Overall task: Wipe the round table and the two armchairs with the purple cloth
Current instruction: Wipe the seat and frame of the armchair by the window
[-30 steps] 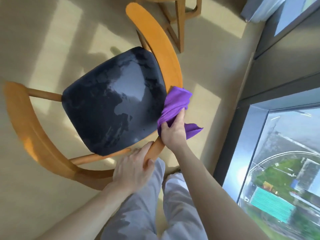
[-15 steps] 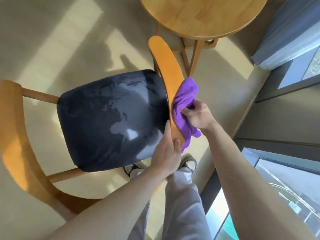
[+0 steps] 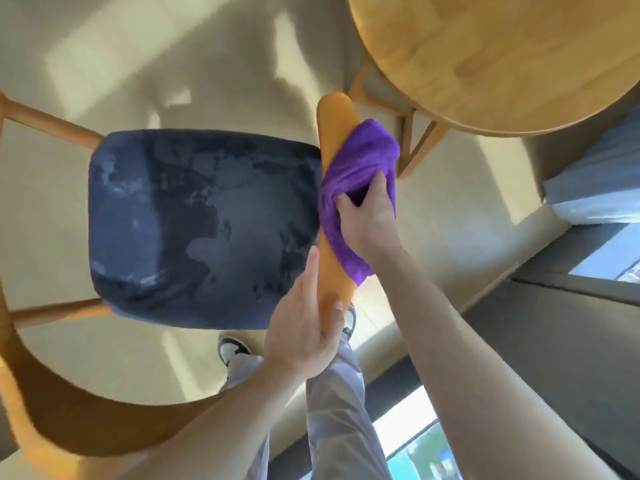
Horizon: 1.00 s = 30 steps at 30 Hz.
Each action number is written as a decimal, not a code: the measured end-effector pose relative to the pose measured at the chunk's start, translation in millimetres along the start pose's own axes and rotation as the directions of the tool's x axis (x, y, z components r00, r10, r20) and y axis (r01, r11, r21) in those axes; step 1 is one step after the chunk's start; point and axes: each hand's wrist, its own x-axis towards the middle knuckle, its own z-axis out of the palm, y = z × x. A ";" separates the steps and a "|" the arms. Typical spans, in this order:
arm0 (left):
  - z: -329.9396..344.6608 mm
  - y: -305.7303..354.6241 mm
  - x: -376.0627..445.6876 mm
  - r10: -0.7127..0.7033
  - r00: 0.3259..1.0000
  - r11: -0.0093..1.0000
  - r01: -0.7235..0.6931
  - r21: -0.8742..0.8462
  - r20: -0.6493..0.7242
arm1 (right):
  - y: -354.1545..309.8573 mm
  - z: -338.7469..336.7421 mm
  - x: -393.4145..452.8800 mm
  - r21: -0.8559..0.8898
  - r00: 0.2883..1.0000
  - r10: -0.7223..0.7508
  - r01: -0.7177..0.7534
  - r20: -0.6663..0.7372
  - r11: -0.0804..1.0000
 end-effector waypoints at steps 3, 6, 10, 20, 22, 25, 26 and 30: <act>-1.3 3.1 -0.3 0.005 1.000 0.999 -0.005 0.051 -0.017 | -36.6 -6.3 57.9 -0.041 0.999 -0.015 0.016 0.043 0.999; -5.0 2.9 0.3 0.006 1.000 0.999 -0.006 0.034 0.000 | -42.7 -5.3 79.3 -0.044 0.996 -0.047 0.050 0.075 0.998; -6.6 6.4 2.2 0.016 0.999 0.999 -0.014 0.051 -0.037 | -40.6 -3.7 71.1 -0.035 0.995 -0.088 0.090 0.053 0.995; -15.1 12.7 -10.2 -0.133 0.991 0.980 0.134 -0.144 0.017 | 34.9 4.1 -80.1 0.080 0.995 0.076 -0.081 0.063 0.993; -20.6 16.7 -25.2 -0.167 0.986 0.973 0.168 -0.159 0.019 | 43.0 14.6 -119.5 0.092 0.979 0.188 -0.195 0.082 0.976; -34.3 12.6 -60.2 -0.168 0.984 0.961 0.179 -0.209 0.066 | 43.6 34.9 -169.5 0.038 0.926 0.364 -0.369 0.101 0.929; -41.4 6.3 -73.1 -0.177 0.981 0.955 0.190 -0.227 0.075 | 42.6 43.9 -184.0 0.003 0.907 0.404 -0.407 0.116 0.913; -76.3 -32.5 -123.2 -0.244 0.969 0.940 0.245 -0.237 0.034 | 36.8 86.0 -234.9 -0.134 0.830 0.506 -0.488 0.232 0.862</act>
